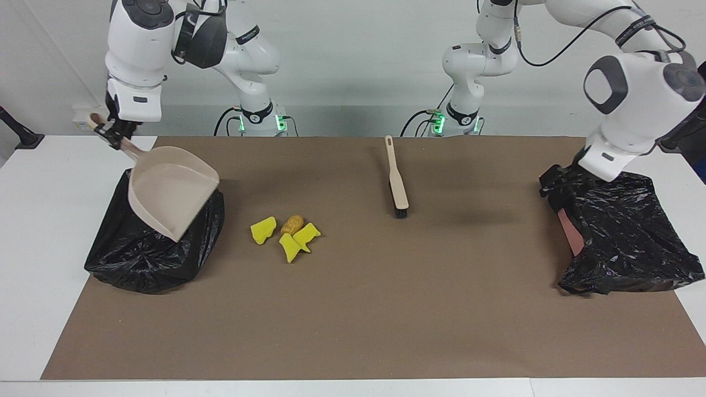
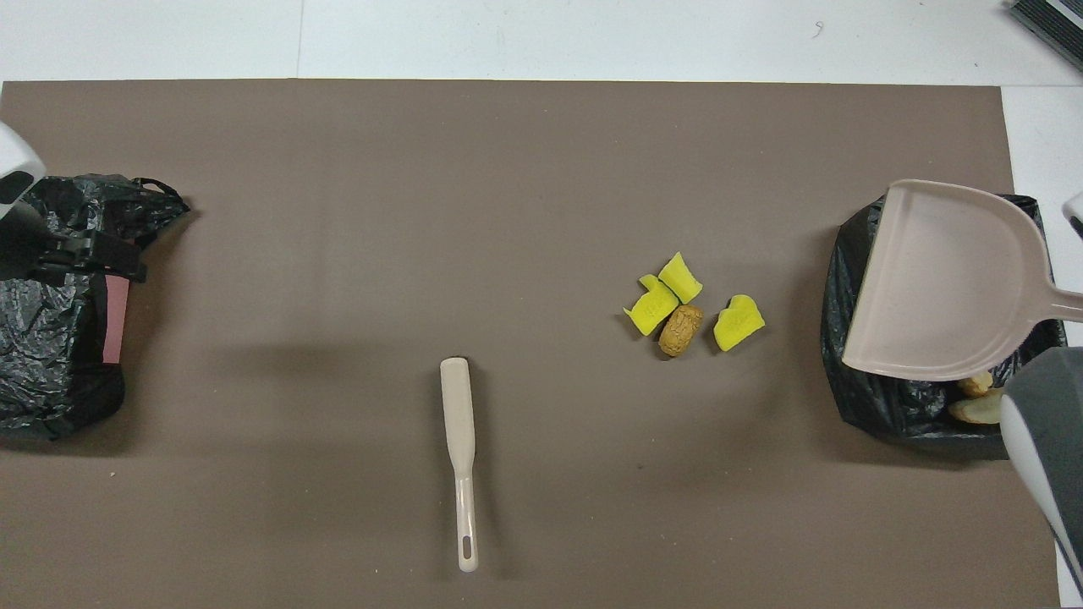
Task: Sweep and dump trash in bin
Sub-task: 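Bring the dustpan back and set it on the table with the right gripper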
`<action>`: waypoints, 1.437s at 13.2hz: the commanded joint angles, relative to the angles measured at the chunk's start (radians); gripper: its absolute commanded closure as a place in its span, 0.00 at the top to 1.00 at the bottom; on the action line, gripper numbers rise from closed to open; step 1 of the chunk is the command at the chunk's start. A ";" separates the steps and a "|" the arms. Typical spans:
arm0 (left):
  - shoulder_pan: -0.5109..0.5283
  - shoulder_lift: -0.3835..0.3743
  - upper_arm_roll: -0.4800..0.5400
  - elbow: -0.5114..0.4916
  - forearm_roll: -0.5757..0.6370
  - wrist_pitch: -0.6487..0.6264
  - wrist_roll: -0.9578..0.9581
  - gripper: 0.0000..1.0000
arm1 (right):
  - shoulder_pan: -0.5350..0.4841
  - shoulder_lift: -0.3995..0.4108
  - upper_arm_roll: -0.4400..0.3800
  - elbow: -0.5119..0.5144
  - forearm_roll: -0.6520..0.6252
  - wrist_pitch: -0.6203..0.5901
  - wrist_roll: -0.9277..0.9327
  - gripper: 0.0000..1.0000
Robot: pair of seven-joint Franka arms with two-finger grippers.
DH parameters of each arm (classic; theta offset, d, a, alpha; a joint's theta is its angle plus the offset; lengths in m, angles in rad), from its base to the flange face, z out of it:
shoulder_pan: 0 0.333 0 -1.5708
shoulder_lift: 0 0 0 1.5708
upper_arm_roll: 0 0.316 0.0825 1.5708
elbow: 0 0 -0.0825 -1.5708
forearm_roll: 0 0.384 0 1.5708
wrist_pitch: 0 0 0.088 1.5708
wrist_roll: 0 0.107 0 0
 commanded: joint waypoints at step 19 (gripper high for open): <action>-0.045 -0.167 -0.029 0.011 0.067 -0.166 -0.037 1.00 | 0.567 0.699 0.098 0.478 0.403 0.350 1.835 0.00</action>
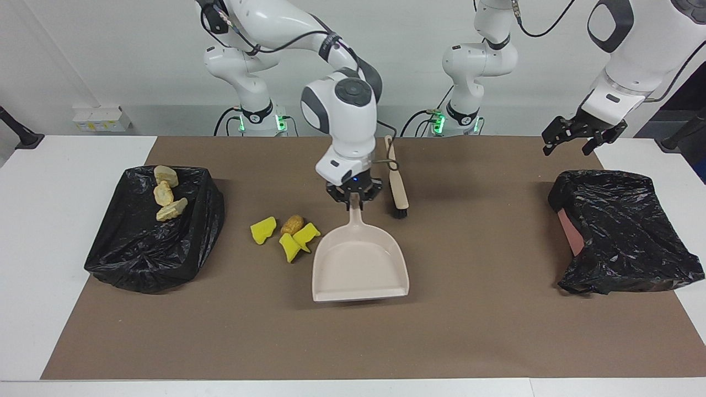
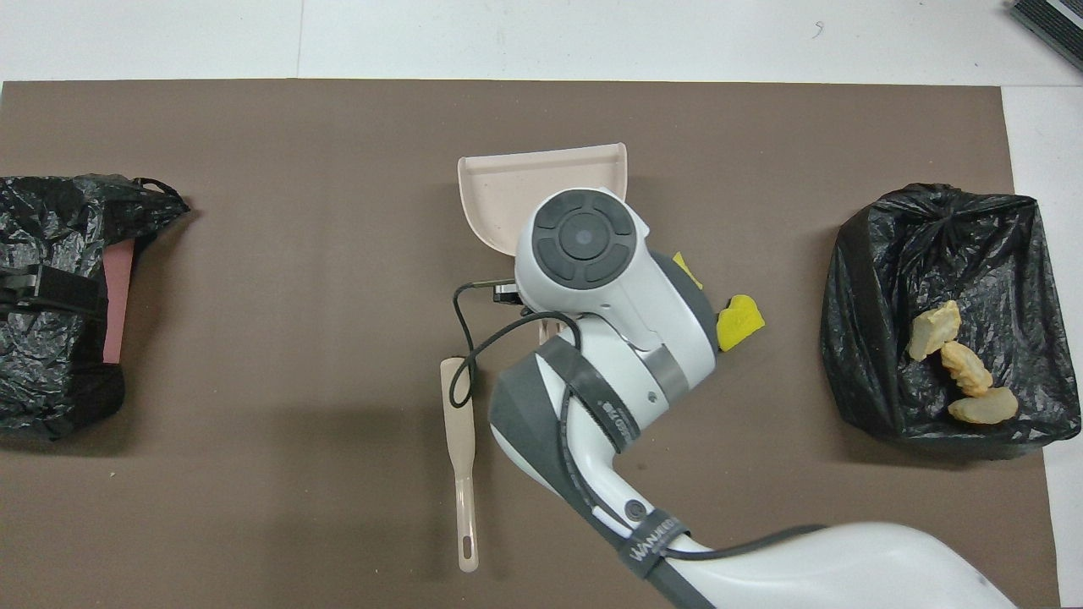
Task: Sweep and dump trash in bin
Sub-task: 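Bring the dustpan back and set it on the table with the right gripper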
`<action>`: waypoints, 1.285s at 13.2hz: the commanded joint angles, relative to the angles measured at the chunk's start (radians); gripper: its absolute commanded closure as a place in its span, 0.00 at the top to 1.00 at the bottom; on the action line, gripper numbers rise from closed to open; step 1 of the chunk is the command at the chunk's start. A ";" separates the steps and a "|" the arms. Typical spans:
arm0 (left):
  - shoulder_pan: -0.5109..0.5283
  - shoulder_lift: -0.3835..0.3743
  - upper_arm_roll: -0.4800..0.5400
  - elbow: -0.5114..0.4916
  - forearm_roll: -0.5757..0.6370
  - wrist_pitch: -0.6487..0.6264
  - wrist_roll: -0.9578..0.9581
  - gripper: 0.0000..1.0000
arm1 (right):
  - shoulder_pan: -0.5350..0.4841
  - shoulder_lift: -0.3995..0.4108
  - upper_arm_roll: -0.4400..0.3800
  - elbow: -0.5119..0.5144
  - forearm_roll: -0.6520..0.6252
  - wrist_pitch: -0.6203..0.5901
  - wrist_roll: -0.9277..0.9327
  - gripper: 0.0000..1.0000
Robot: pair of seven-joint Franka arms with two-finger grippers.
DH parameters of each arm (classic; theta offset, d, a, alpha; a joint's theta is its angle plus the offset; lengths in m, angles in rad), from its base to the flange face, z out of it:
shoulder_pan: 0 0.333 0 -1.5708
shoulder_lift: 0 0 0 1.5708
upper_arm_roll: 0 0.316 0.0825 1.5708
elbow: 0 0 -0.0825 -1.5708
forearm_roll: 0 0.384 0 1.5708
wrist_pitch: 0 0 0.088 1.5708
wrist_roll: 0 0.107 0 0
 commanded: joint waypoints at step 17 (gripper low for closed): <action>-0.014 -0.016 0.012 -0.014 0.016 0.007 0.002 1.00 | 0.081 0.138 -0.002 0.110 -0.004 0.094 0.103 1.00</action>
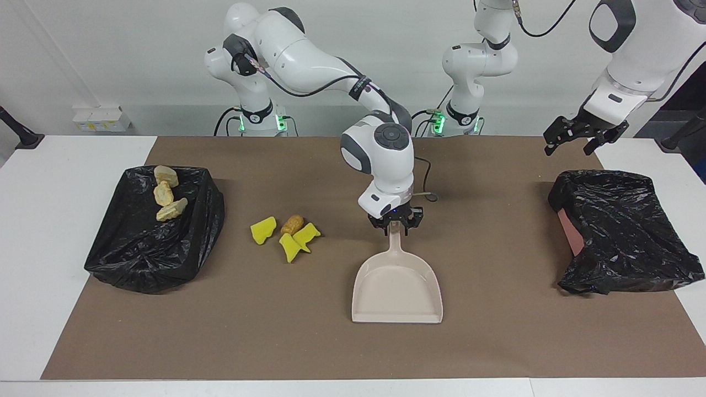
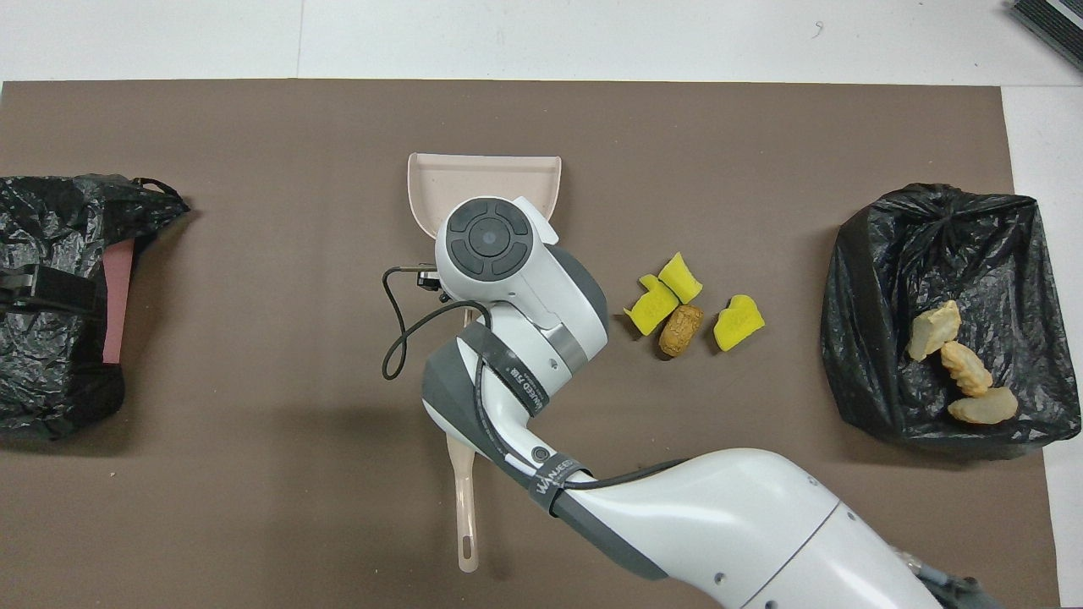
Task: Sweep and dump trash in bin
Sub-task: 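Lower the right gripper to the brush while the left gripper reaches the dustpan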
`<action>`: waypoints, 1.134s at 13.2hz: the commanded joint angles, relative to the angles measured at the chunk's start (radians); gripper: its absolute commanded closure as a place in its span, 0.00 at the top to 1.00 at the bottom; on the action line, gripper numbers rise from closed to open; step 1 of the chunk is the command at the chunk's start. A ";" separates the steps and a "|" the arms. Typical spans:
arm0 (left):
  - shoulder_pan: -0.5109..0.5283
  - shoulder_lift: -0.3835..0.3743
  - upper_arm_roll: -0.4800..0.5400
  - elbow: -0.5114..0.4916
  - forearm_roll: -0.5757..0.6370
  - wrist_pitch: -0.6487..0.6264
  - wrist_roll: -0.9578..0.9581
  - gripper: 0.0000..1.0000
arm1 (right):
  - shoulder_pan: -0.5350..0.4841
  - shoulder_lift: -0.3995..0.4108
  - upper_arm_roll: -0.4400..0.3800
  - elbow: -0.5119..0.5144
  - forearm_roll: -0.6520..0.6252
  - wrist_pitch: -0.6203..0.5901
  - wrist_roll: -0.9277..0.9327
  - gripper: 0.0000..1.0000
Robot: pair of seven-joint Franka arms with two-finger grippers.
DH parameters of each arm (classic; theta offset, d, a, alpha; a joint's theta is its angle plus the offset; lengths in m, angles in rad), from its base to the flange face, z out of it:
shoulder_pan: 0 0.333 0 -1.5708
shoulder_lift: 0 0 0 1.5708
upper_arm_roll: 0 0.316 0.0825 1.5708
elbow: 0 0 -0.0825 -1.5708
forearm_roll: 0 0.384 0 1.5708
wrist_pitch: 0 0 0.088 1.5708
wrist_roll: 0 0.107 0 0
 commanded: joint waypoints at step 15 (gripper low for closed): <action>-0.388 0.176 0.002 -0.016 0.008 0.300 -0.197 1.00 | 0.106 -0.503 0.099 -0.764 0.144 0.131 0.013 1.00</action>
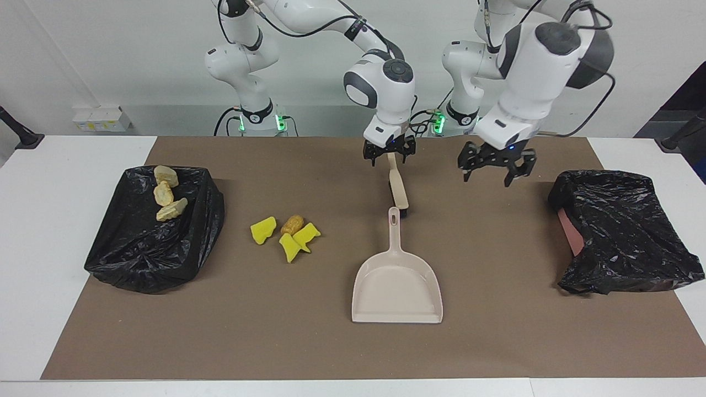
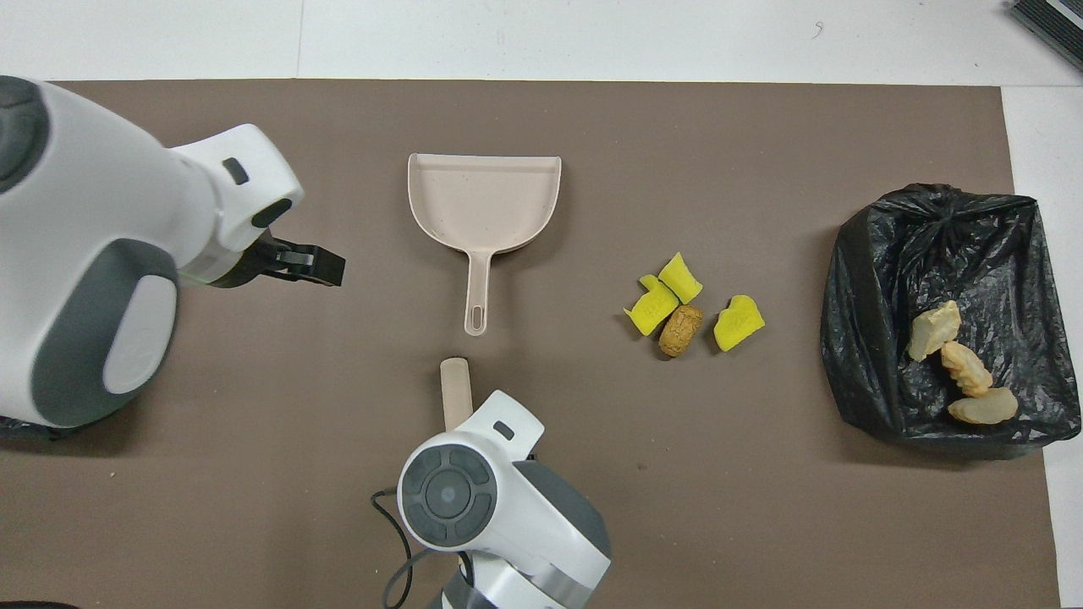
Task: Sweep and dump trash in bin
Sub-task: 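Lower the right gripper to the brush while the left gripper reaches the dustpan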
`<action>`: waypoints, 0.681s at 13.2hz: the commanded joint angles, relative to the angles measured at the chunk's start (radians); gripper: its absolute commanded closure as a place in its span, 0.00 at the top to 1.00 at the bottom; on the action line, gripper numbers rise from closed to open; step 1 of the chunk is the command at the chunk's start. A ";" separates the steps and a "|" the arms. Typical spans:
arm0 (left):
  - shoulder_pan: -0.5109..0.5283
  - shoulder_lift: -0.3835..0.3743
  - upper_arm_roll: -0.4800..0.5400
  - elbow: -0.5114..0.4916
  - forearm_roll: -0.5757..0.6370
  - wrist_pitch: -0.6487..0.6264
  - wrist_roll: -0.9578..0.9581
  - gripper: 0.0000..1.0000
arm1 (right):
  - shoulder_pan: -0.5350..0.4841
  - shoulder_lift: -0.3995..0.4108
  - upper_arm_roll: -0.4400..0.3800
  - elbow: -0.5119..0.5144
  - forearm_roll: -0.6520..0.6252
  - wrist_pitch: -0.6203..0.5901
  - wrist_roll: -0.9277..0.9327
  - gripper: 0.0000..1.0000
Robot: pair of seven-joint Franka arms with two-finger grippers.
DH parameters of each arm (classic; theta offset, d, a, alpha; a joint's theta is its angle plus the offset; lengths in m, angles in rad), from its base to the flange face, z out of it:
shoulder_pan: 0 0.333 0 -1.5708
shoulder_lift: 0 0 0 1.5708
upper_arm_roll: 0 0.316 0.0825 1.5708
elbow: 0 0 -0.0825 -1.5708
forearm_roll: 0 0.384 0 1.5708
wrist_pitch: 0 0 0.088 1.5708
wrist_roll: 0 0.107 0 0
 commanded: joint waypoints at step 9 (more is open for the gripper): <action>-0.168 0.246 0.015 -0.010 0.011 0.325 -0.194 1.00 | 0.057 -0.058 0.011 -0.156 0.029 0.106 0.010 0.82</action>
